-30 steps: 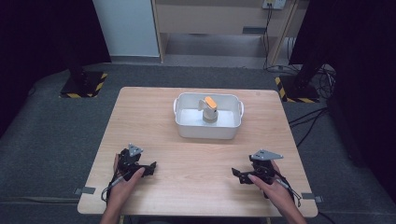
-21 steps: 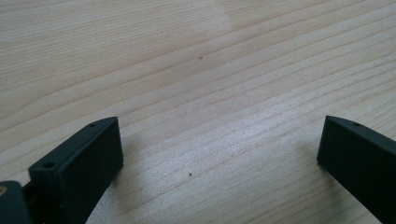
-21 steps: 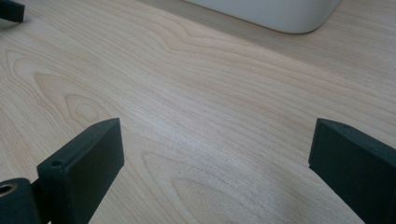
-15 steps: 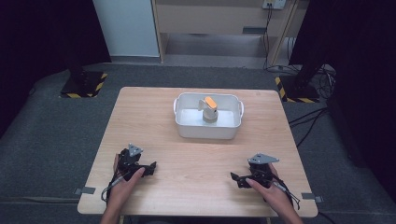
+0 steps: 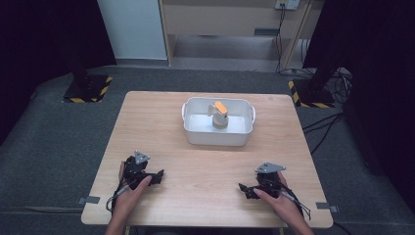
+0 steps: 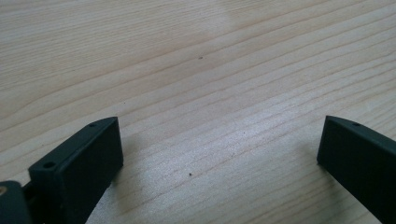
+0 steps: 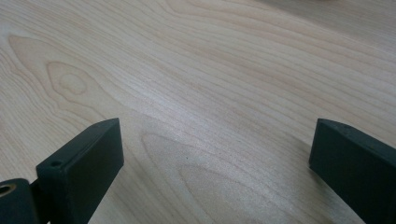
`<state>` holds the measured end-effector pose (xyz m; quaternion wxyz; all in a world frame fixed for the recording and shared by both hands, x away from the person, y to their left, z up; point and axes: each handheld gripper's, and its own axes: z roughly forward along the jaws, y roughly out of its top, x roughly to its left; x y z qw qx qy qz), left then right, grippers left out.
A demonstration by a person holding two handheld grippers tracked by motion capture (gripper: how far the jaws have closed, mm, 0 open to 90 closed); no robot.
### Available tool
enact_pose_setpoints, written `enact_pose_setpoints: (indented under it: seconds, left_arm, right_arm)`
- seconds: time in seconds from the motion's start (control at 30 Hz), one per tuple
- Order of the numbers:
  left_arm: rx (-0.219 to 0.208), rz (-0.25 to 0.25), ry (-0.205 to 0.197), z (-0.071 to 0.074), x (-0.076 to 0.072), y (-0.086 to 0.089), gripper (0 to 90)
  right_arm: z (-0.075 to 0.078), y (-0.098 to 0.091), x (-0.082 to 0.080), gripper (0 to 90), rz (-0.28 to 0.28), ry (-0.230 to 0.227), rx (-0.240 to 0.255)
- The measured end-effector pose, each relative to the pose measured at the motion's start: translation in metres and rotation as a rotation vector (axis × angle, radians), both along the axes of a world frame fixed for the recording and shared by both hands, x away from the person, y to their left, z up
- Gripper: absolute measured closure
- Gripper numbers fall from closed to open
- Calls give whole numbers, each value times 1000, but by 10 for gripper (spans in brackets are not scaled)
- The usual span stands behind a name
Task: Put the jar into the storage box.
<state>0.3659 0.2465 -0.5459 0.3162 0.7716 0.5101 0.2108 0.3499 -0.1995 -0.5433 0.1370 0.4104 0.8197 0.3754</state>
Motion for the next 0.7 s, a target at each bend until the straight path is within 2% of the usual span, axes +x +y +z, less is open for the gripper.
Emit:
enact_pose_setpoints:
  seconds: [0.27, 0.4, 0.7]
  left_arm:
    - [0, 0, 0, 0, 0, 0, 0]
    - [0, 0, 0, 0, 0, 0, 0]
    - [0, 0, 0, 0, 0, 0, 0]
  right_arm:
    - [-2, 4, -1, 15, 7, -11, -23]
    - [-3, 9, -3, 4, 16, -28, -83]
    - [-3, 9, -2, 3, 14, -26, -83]
